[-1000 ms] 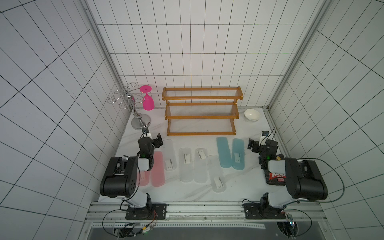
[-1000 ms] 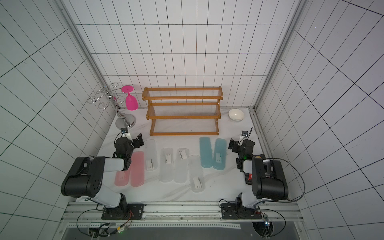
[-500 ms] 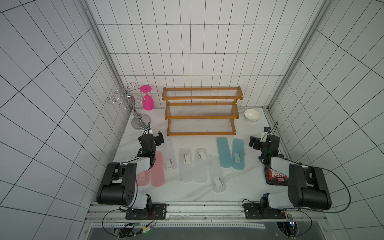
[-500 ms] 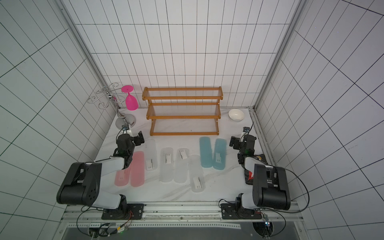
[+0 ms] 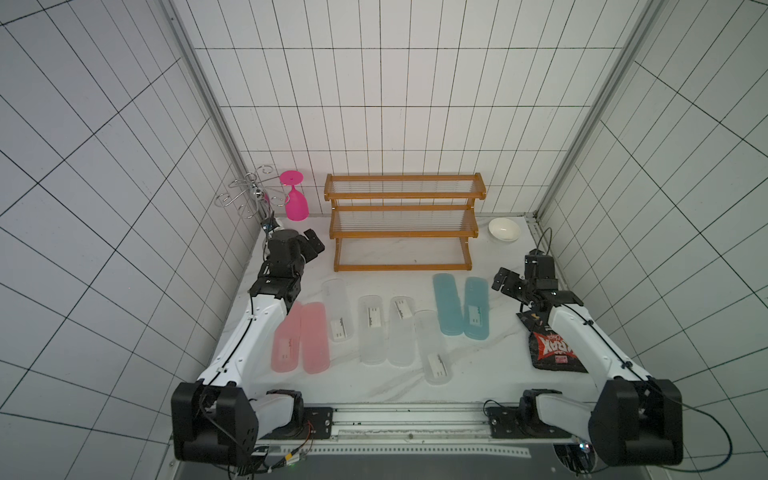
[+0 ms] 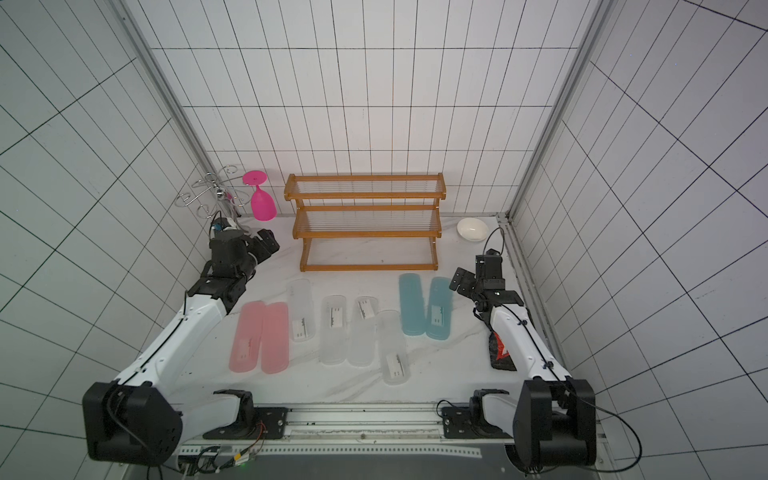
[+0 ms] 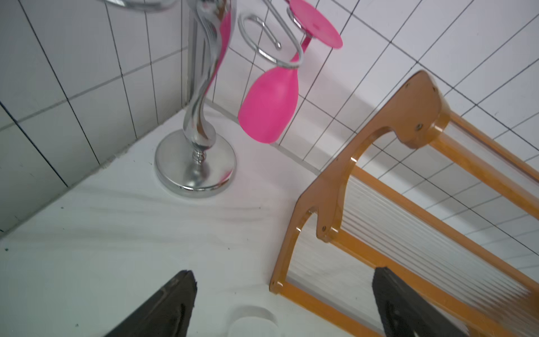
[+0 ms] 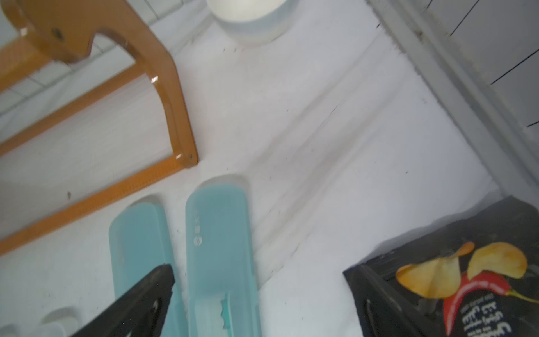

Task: Place the pencil cases on the shelf according to color
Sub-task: Pick up the pencil case from the center of the board.

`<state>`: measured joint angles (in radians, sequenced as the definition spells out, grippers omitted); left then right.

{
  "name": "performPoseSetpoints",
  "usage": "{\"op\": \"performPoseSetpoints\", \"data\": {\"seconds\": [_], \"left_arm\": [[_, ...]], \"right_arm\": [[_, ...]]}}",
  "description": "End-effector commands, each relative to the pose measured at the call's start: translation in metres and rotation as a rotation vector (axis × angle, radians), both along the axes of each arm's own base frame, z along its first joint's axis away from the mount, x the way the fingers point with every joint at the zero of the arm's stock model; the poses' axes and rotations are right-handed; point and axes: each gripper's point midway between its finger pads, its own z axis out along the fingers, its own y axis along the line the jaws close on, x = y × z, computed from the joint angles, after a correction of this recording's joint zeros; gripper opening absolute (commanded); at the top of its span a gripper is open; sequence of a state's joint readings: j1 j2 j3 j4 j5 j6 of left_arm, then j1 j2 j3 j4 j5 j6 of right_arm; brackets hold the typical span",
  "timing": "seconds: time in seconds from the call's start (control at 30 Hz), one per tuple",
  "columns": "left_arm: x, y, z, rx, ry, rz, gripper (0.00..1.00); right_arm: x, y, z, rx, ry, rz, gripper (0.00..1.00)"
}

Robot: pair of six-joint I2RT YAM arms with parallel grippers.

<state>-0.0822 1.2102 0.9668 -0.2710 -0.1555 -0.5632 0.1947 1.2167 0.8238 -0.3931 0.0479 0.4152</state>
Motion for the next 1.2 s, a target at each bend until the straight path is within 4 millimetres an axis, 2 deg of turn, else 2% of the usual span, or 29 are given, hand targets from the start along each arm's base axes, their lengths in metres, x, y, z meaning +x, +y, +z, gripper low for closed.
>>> {"op": "performPoseSetpoints", "data": {"seconds": [0.0, 0.1, 0.2, 0.3, 0.47, 0.67, 0.93, 1.17], "left_arm": [[-0.023, -0.031, -0.022, -0.105, 0.120, -0.121, 0.99], [-0.035, -0.048, -0.021, -0.196, 0.143, -0.177, 0.98], [-0.038, -0.070, -0.006, -0.213, 0.102, -0.265, 0.98], [-0.038, -0.078, 0.003, -0.162, 0.087, -0.278, 0.98], [-0.035, -0.087, 0.004, -0.155, 0.091, -0.304, 0.98], [-0.036, -0.092, 0.004, -0.153, 0.094, -0.317, 0.98], [-0.036, -0.097, 0.014, -0.155, 0.074, -0.331, 0.98], [-0.039, -0.103, 0.015, -0.162, 0.073, -0.347, 0.98]], "right_arm": [[-0.035, 0.013, -0.020, -0.032, 0.203, 0.003, 0.99], [-0.046, 0.032, -0.041, 0.035, 0.279, 0.016, 0.99], [-0.052, 0.044, -0.060, 0.040, 0.338, 0.027, 0.98], [-0.053, 0.058, -0.074, 0.040, 0.378, 0.063, 0.96], [-0.053, 0.064, -0.090, 0.042, 0.408, 0.056, 0.96], [-0.064, 0.052, -0.102, -0.036, 0.455, 0.039, 0.96], [-0.061, 0.049, -0.113, -0.090, 0.485, 0.058, 0.96], [-0.067, 0.036, -0.114, -0.158, 0.522, 0.038, 0.99]]}}
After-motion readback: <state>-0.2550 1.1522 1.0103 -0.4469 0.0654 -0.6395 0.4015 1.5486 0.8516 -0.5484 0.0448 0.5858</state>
